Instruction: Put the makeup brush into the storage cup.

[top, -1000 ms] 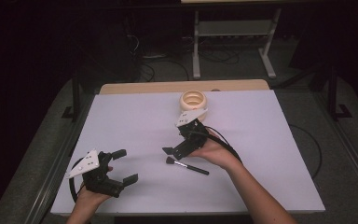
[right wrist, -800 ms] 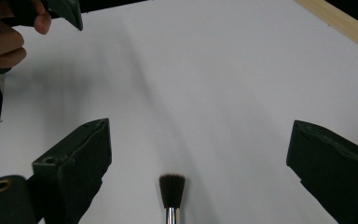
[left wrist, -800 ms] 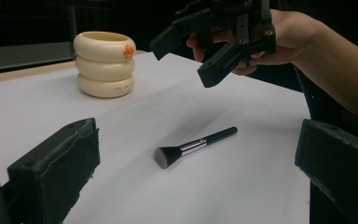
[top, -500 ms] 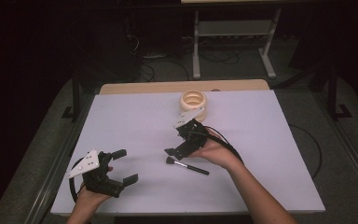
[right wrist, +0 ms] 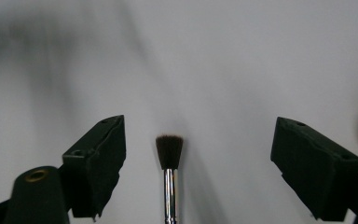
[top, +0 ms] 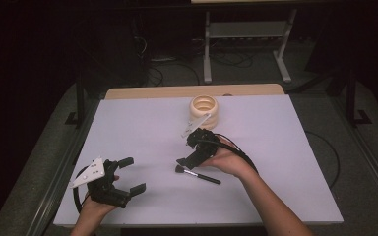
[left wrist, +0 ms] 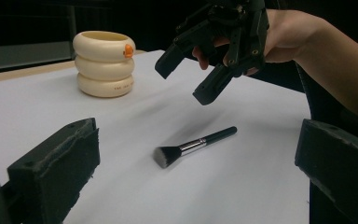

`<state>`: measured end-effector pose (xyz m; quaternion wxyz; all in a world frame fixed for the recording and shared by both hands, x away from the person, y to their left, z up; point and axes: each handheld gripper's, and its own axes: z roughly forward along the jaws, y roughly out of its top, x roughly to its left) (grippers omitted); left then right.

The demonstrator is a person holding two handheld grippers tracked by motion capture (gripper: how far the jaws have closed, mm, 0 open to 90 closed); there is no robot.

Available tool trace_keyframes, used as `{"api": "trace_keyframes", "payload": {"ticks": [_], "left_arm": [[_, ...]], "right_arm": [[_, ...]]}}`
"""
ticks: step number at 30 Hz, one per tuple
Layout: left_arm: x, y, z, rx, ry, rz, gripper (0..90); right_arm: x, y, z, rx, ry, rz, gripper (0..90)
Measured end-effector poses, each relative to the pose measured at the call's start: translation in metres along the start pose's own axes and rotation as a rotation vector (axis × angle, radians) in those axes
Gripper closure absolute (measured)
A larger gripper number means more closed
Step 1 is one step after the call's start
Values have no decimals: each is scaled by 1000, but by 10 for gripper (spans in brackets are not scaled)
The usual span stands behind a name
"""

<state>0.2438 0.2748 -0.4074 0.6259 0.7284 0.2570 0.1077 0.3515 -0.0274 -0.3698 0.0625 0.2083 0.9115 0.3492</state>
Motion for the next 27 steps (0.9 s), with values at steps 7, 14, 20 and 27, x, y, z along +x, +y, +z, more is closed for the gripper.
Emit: {"api": "trace_keyframes", "payload": {"ticks": [7, 14, 20, 27], "left_arm": [[0, 0, 0, 0, -1, 1, 0], [0, 0, 0, -2, -1, 0, 0], [0, 0, 1, 1, -5, 11, 0], [0, 0, 0, -4, -3, 0, 0]], "right_arm": [[-1, -1, 3, 45, 5, -9, 231], [0, -2, 8, 103, 13, -13, 312], [1, -1, 15, 152, 33, -12, 362], [3, -1, 23, 228, 41, -9, 433]]}}
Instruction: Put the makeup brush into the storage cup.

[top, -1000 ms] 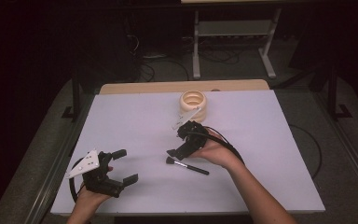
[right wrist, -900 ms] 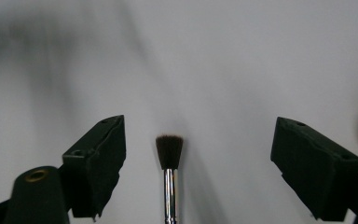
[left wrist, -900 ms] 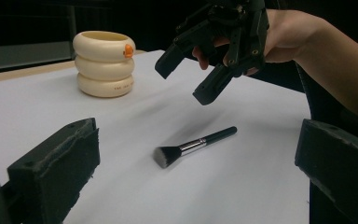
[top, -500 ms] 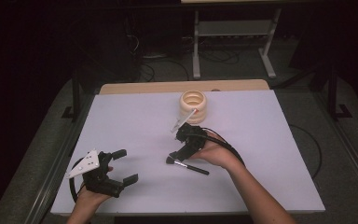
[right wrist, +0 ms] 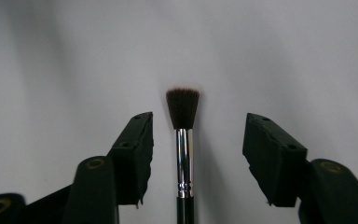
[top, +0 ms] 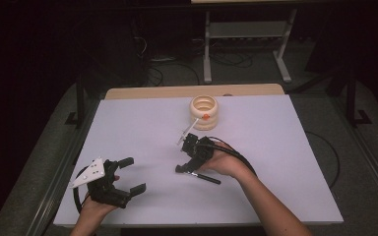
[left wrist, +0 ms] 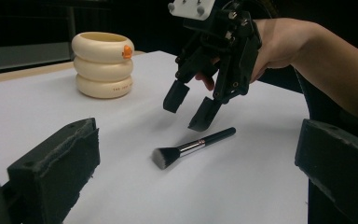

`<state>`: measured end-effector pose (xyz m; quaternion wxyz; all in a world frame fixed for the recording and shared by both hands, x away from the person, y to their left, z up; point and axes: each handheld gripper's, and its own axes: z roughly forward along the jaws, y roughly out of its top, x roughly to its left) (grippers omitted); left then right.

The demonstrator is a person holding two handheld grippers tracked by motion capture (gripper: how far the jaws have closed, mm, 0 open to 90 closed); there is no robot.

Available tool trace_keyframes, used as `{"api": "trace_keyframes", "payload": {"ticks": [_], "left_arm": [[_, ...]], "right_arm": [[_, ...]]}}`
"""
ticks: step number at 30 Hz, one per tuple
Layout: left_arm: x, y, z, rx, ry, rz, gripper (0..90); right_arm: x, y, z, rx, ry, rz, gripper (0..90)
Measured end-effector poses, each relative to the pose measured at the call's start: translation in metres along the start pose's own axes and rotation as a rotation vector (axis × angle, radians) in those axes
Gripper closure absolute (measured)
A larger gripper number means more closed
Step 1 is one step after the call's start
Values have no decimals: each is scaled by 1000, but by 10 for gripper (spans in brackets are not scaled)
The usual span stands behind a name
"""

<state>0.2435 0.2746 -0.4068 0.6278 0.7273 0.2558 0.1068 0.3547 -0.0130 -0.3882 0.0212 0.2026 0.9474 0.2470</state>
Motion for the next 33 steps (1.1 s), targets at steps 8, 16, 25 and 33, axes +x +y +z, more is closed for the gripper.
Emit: {"api": "trace_keyframes", "payload": {"ticks": [8, 16, 25, 33], "left_arm": [[1, 0, 0, 1, 1, 3, 0], [0, 0, 1, -2, 0, -2, 0], [0, 0, 0, -1, 2, 1, 0], [0, 0, 0, -1, 1, 0, 0]], "right_arm": [[0, 2, 9, 71, 15, -9, 506], [2, 3, 17, 126, 19, -26, 588], [2, 4, 26, 191, 26, -28, 672], [3, 5, 30, 217, 27, -35, 693]]}}
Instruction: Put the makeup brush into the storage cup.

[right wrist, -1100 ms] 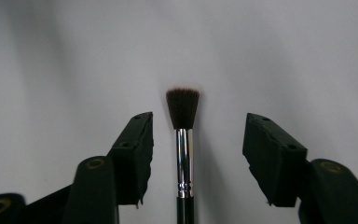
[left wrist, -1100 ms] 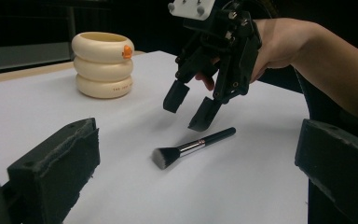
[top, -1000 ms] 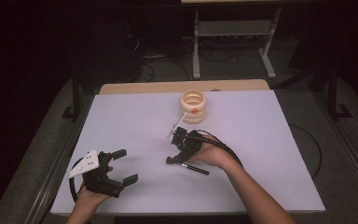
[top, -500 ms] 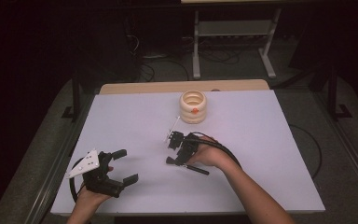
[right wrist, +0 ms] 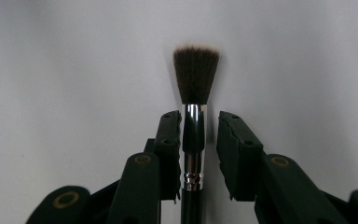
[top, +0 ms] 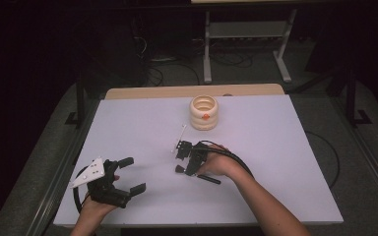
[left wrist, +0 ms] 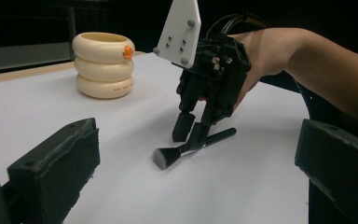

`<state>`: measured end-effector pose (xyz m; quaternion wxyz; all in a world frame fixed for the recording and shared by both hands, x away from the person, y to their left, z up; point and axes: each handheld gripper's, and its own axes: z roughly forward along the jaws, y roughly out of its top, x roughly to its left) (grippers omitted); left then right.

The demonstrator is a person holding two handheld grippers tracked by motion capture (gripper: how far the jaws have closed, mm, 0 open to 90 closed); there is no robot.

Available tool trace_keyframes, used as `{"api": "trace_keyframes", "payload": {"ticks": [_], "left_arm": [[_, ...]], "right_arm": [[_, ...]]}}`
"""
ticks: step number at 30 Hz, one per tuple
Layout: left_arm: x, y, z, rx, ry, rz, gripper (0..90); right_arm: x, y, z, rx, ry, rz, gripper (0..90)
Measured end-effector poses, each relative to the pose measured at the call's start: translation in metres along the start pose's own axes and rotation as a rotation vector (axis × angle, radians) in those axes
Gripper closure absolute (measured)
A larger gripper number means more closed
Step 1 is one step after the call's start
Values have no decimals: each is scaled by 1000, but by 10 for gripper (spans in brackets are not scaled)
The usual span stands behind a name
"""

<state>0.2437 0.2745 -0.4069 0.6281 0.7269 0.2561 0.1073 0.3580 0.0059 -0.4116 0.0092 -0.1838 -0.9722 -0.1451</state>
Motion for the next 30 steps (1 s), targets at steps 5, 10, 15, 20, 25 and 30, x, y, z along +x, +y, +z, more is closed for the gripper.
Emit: {"api": "trace_keyframes", "payload": {"ticks": [5, 10, 15, 20, 25, 30], "left_arm": [[0, 0, 0, -2, -1, 1, 0], [1, 0, 0, -4, 0, 4, 0], [1, 0, 0, -4, 0, 4, 0], [0, 0, 0, -2, -1, 1, 0], [0, 0, 0, -5, -1, 5, 0], [1, 0, 0, -5, -1, 3, 0]], "right_arm": [[1, 1, 3, 22, -4, -7, 701], [1, 2, 5, 34, -12, -7, 707], [2, 3, 7, 46, -16, -16, 711], [3, 4, 7, 50, -33, -20, 732], [3, 4, 7, 54, -37, -17, 756], [2, 4, 7, 51, -31, -8, 763]]}}
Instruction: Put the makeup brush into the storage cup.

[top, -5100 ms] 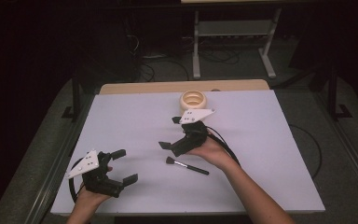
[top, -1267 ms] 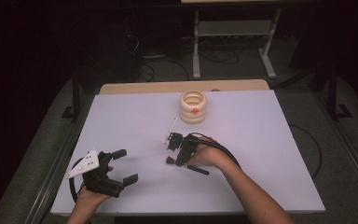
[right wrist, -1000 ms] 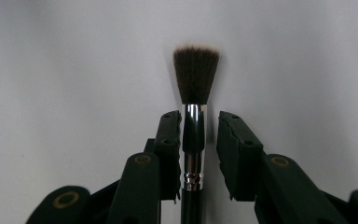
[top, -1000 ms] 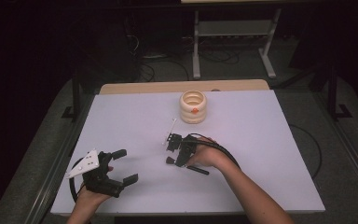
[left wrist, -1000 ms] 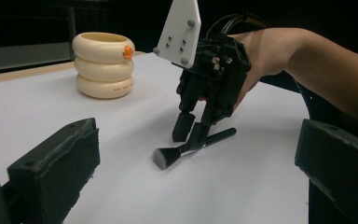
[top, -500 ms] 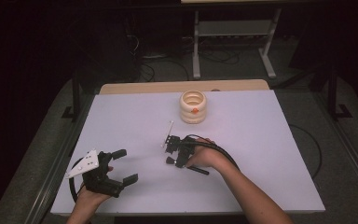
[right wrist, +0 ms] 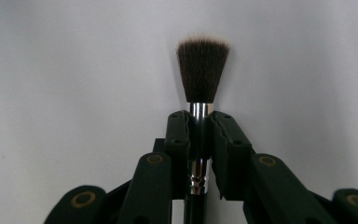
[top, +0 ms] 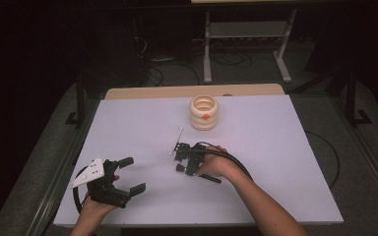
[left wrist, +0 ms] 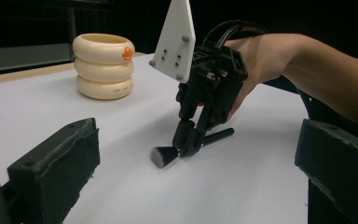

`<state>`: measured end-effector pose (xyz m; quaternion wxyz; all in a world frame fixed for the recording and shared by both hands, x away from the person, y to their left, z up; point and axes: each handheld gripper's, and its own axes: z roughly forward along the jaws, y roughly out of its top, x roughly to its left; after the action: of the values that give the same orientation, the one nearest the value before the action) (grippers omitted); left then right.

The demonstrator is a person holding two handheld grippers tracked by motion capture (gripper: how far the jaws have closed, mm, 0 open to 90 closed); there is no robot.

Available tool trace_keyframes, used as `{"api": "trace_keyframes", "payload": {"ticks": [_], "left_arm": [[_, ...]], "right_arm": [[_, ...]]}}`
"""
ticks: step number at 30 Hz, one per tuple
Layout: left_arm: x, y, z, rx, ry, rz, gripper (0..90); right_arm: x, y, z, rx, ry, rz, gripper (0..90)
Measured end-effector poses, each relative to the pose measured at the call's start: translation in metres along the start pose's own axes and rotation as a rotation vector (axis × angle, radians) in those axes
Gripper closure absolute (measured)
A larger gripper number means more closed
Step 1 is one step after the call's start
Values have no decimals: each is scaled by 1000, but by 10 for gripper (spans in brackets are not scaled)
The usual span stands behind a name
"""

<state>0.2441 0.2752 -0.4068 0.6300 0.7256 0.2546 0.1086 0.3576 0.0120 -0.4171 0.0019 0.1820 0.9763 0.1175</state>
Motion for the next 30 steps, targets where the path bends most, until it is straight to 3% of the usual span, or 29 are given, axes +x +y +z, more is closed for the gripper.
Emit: {"api": "trace_keyframes", "payload": {"ticks": [15, 22, 30], "left_arm": [[0, 0, 0, 2, 1, -1, 0], [0, 0, 0, 0, 1, 0, 0], [0, 0, 0, 0, 1, 0, 0]], "right_arm": [[-4, -4, -8, -31, -8, 18, 769], [-9, -13, -19, -112, 11, 59, 771], [-14, -23, -28, -181, 15, 70, 771]]}}
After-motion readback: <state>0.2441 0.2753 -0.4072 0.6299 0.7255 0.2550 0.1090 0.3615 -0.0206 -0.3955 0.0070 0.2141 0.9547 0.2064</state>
